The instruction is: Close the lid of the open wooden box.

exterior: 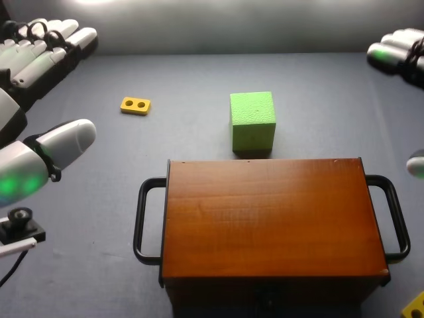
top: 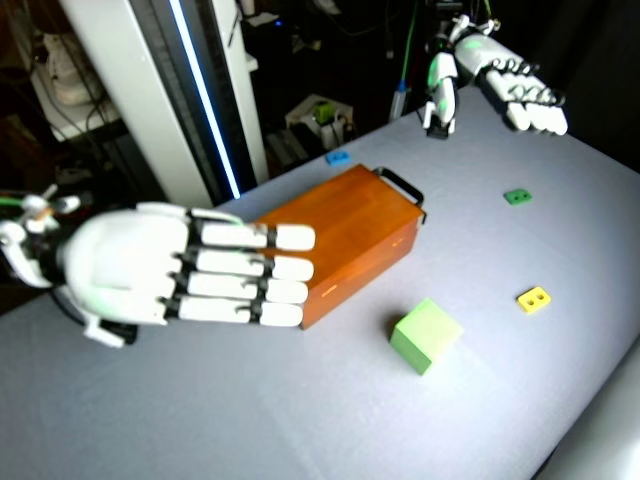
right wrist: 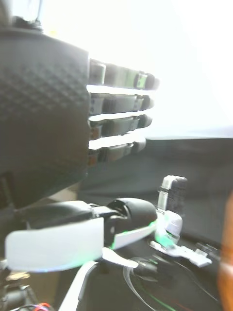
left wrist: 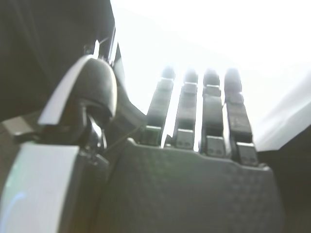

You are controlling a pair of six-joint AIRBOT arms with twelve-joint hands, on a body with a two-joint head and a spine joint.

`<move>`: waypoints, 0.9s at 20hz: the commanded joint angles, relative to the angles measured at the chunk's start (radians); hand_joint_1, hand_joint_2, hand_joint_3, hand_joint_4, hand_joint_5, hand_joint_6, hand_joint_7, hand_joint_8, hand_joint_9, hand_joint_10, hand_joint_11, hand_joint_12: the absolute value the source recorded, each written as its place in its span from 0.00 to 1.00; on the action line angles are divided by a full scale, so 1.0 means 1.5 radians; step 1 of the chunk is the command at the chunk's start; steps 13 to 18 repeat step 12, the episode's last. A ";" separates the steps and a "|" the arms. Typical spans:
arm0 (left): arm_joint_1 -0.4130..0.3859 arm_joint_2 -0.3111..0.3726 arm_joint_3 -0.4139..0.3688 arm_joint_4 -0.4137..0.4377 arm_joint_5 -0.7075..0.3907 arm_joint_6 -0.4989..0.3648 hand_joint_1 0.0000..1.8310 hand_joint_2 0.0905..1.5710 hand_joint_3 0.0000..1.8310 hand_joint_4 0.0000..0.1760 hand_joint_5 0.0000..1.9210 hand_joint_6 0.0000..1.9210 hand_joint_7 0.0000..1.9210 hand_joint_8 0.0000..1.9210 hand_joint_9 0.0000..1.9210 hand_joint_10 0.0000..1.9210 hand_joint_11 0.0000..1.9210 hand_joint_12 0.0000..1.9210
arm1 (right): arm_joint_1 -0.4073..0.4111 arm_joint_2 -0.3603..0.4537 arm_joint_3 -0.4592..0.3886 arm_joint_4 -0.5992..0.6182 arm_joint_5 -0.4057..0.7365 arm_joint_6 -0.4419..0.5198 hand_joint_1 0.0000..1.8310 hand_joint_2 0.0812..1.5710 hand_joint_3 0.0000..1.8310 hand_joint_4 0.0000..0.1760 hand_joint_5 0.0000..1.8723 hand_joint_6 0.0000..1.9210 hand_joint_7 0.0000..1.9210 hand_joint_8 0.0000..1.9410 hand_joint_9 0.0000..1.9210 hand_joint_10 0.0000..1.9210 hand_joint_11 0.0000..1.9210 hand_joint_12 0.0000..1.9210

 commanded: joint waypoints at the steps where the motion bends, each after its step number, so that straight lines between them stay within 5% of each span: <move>1: -0.008 -0.004 0.002 -0.013 -0.114 0.000 0.00 0.93 0.00 0.21 0.01 0.00 0.00 0.00 0.00 0.00 0.00 0.00 | 0.009 -0.002 0.000 0.043 0.125 -0.006 0.34 0.76 0.00 0.26 0.04 0.00 0.01 0.00 0.01 0.00 0.02 0.01; 2: -0.008 -0.006 0.004 -0.018 -0.123 0.000 0.00 0.93 0.00 0.25 0.00 0.00 0.00 0.00 0.00 0.00 0.00 0.00 | 0.009 -0.002 -0.001 0.057 0.144 -0.012 0.39 0.77 0.00 0.19 0.04 0.00 0.00 0.00 0.00 0.00 0.01 0.00; 3: -0.008 -0.007 0.007 -0.025 -0.132 0.000 0.00 0.95 0.00 0.11 0.01 0.00 0.00 0.00 0.00 0.00 0.00 0.00 | 0.009 -0.005 -0.001 0.074 0.166 -0.019 0.37 0.77 0.00 0.14 0.07 0.00 0.04 0.00 0.04 0.00 0.06 0.02; 5: -0.008 -0.007 0.010 -0.040 -0.153 0.000 0.00 0.97 0.00 0.00 0.01 0.00 0.02 0.01 0.00 0.00 0.00 0.00 | 0.009 -0.012 0.002 0.101 0.207 -0.023 0.32 0.76 0.00 0.20 0.07 0.00 0.06 0.01 0.06 0.01 0.08 0.02; 6: -0.009 -0.007 0.011 -0.041 -0.163 0.000 0.03 0.99 0.00 0.00 0.01 0.00 0.07 0.00 0.05 0.00 0.00 0.09 | 0.009 -0.014 0.003 0.107 0.227 -0.023 0.25 0.79 0.01 0.34 0.02 0.00 0.02 0.00 0.02 0.00 0.04 0.01; 7: -0.010 -0.009 0.011 -0.042 -0.172 0.000 0.04 0.99 0.00 0.00 0.00 0.00 0.06 0.00 0.05 0.00 0.00 0.09 | 0.010 -0.017 0.004 0.111 0.246 -0.023 0.33 0.76 0.00 0.75 0.03 0.00 0.03 0.00 0.01 0.00 0.01 0.00; 9: -0.011 -0.017 0.013 -0.054 -0.202 -0.001 0.04 0.99 0.00 0.00 0.02 0.00 0.06 0.00 0.05 0.00 0.00 0.03 | 0.014 -0.021 0.004 0.113 0.276 -0.025 0.41 0.82 0.01 0.29 0.13 0.01 0.09 0.00 0.06 0.00 0.04 0.01; 10: -0.012 -0.023 0.015 -0.057 -0.214 -0.007 0.03 0.97 0.00 0.00 0.07 0.02 0.05 0.00 0.03 0.00 0.00 0.01 | 0.016 -0.023 0.003 0.116 0.284 -0.025 0.46 0.83 0.00 0.18 0.22 0.01 0.08 0.00 0.05 0.00 0.05 0.01; 11: -0.022 -0.029 0.022 -0.055 -0.215 -0.019 0.21 0.97 0.00 0.77 0.15 0.80 0.02 0.01 0.01 0.00 0.00 0.00 | 0.018 -0.023 0.000 0.116 0.284 -0.025 0.56 0.72 0.00 0.27 0.28 0.01 0.13 0.00 0.07 0.00 0.07 0.02; 18: -0.033 -0.036 0.032 -0.049 -0.215 -0.035 0.21 0.97 0.00 0.77 0.15 0.80 0.02 0.01 0.01 0.00 0.00 0.00 | 0.031 -0.023 -0.001 0.111 0.285 -0.026 0.56 0.72 0.00 0.27 0.28 0.01 0.13 0.00 0.07 0.00 0.07 0.02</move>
